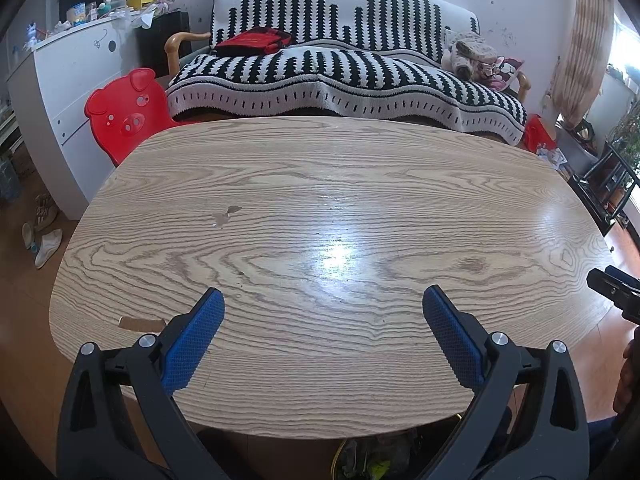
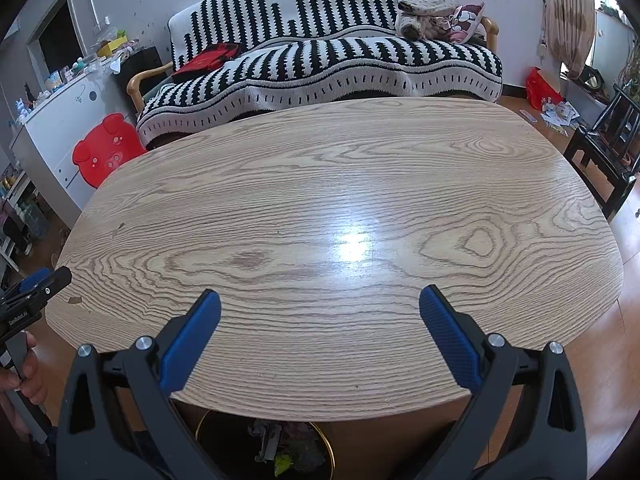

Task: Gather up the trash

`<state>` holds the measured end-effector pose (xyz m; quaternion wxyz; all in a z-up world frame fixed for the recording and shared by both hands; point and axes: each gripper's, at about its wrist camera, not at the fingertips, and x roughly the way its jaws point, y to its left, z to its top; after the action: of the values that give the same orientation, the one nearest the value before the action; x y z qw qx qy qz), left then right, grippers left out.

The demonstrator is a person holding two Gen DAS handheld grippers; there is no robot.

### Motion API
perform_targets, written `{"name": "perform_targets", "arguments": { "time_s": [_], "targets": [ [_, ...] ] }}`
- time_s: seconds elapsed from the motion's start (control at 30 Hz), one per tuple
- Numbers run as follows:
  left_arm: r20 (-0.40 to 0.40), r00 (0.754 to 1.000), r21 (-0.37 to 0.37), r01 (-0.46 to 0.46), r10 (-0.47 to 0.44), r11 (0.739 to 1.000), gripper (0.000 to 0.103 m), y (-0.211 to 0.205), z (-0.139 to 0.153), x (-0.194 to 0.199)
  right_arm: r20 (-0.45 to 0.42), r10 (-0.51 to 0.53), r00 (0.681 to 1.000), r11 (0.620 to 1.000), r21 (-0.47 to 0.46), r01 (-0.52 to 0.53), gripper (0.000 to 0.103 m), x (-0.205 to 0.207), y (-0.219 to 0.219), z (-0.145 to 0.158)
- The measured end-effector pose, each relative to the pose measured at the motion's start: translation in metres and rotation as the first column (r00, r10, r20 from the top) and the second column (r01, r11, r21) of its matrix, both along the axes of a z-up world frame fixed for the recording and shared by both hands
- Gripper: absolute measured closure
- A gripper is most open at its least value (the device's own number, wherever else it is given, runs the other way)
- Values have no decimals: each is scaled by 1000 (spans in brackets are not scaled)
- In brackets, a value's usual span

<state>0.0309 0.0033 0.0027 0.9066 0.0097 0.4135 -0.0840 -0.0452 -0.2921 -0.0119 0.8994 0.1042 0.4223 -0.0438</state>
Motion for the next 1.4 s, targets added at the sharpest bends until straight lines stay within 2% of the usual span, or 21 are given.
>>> {"name": "perform_targets", "arguments": {
  "time_s": [0.97,1.4],
  "targets": [
    [-13,1000,4,0,0,1000,7,2,-3,4,-6,8,1000,1000,-4,-8,7,-1,2,0],
    [5,1000,21,4,-4,1000,7,-1,-2,4,-5,4,1000,1000,-3,-4,7,-1,2,-1]
  ]
}}
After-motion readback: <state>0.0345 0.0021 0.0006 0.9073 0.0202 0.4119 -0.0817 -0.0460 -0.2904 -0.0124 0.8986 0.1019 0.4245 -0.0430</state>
